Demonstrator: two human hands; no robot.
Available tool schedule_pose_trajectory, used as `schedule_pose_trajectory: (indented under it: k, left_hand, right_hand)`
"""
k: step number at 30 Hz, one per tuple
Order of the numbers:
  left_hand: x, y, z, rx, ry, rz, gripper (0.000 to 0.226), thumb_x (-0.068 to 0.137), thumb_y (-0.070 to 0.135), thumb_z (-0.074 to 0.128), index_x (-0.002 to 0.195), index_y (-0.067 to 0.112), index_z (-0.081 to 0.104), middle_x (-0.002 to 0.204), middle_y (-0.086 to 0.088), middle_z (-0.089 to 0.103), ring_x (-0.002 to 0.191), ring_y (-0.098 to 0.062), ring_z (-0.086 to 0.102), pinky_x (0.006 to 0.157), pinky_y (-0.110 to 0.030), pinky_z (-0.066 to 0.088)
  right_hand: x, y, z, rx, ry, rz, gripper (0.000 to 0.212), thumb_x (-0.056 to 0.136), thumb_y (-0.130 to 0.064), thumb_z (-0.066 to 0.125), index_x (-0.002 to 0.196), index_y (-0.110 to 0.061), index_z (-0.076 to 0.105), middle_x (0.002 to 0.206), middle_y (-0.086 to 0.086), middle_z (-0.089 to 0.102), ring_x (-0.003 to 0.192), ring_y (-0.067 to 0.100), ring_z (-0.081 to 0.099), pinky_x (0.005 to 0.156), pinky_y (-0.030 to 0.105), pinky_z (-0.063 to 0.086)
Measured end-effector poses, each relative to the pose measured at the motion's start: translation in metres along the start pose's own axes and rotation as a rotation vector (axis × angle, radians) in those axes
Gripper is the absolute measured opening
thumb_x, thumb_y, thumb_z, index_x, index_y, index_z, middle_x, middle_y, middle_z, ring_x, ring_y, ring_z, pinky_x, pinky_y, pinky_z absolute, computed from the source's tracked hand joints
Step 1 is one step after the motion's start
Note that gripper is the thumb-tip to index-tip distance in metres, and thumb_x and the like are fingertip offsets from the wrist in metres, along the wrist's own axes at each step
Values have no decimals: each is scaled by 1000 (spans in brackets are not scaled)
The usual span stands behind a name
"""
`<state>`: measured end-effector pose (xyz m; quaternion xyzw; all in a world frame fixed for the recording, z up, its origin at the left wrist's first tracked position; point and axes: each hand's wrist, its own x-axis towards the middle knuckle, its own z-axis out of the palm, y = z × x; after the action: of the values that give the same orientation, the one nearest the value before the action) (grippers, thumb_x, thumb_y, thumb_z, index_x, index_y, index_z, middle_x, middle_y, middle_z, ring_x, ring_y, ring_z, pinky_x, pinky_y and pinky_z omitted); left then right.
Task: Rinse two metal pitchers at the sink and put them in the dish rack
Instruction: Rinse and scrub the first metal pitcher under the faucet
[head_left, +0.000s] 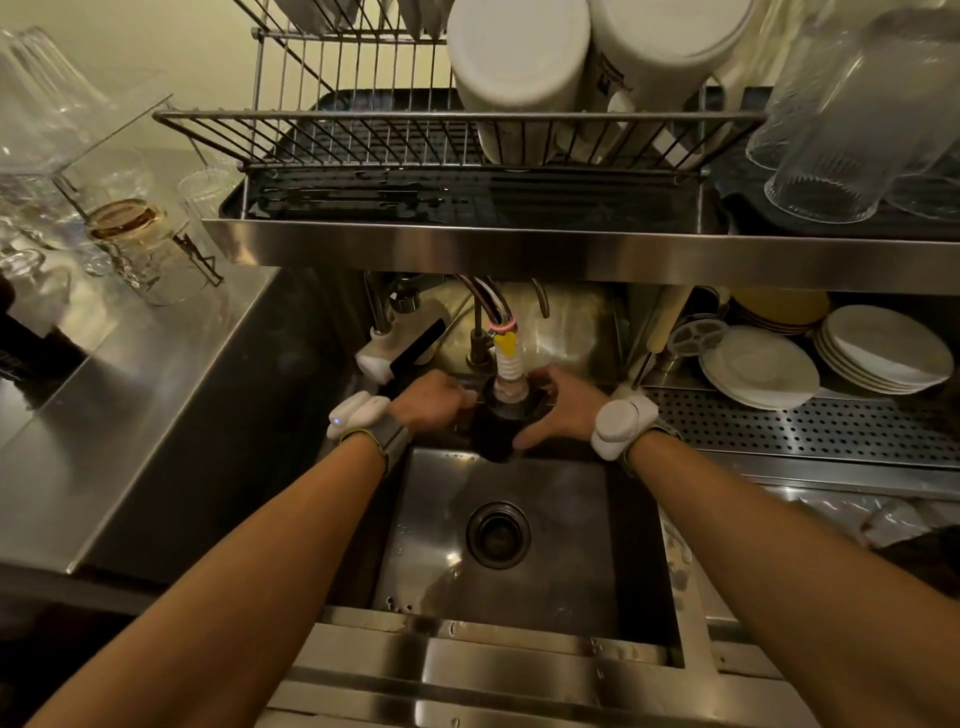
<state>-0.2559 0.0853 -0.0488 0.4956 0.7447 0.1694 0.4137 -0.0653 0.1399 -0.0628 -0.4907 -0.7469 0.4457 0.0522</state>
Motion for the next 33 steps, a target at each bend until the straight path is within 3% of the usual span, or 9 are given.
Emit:
schedule_pose_trajectory:
  k: [4, 8, 12, 16, 20, 23, 26, 29, 33]
  left_hand:
    - [-1, 2, -2, -223, -89, -21, 23, 98, 16, 46, 82, 11, 61, 88, -11, 60, 76, -15, 56, 63, -22, 44]
    - [-3, 1, -5, -288, -145, -22, 22, 100, 13, 43, 85, 10, 58, 84, -8, 60, 73, -10, 56, 60, -17, 47]
    - [-2, -3, -16, -158, -127, -12, 29, 100, 29, 43, 100, 9, 65, 100, -10, 64, 86, -15, 59, 63, -22, 45]
    - [5, -4, -33, -85, 25, 7, 45, 102, 36, 34, 116, 5, 63, 119, -11, 64, 102, -20, 58, 67, -24, 42]
    - [8, -8, -37, 26, 94, 13, 44, 101, 35, 37, 110, 4, 67, 114, -15, 66, 96, -21, 59, 88, -33, 43]
    - [9, -13, -36, 38, 82, 25, 42, 100, 34, 39, 105, 3, 67, 105, -17, 67, 88, -20, 58, 84, -34, 45]
    - [10, -13, -36, 67, 93, 33, 41, 100, 35, 39, 103, 5, 67, 94, -11, 64, 84, -19, 57, 76, -30, 43]
    - [9, -13, -37, 82, 96, 49, 39, 100, 34, 39, 102, 7, 66, 88, -5, 61, 83, -17, 56, 78, -31, 42]
    - [10, -15, -42, 92, 104, 50, 36, 100, 35, 40, 98, 11, 66, 88, -3, 63, 85, -17, 58, 81, -31, 44]
  right_hand:
    - [9, -3, 5, 100, 66, -52, 94, 57, -22, 90, 136, -14, 39, 132, 3, 54, 120, 19, 51, 94, 24, 38]
    - [19, -6, 9, 74, 107, -104, 85, 54, -25, 90, 127, -17, 47, 124, 2, 58, 113, 20, 55, 95, 32, 45]
    - [16, -7, 8, 45, 96, -118, 80, 56, -22, 89, 125, -17, 49, 117, -1, 59, 104, 17, 56, 87, 28, 46]
    - [12, -16, 12, 49, 142, -122, 75, 56, -23, 89, 120, -17, 51, 110, -3, 59, 98, 16, 57, 80, 26, 46]
    - [9, -13, 11, -2, 92, -128, 75, 55, -23, 89, 119, -17, 52, 110, -3, 60, 99, 17, 58, 85, 29, 49]
    - [11, -14, 8, 41, 145, -95, 77, 56, -20, 88, 123, -17, 50, 110, -4, 56, 100, 15, 54, 83, 27, 44]
    - [15, -19, 9, -2, 70, -99, 76, 52, -26, 90, 118, -19, 53, 108, -2, 63, 97, 18, 61, 85, 32, 52]
    - [15, -17, 5, 0, 69, -88, 76, 56, -22, 89, 122, -16, 51, 109, -3, 59, 98, 17, 58, 78, 24, 49]
    - [17, -23, 4, -8, 68, -107, 75, 55, -24, 89, 120, -17, 53, 109, 0, 63, 97, 19, 61, 81, 29, 50]
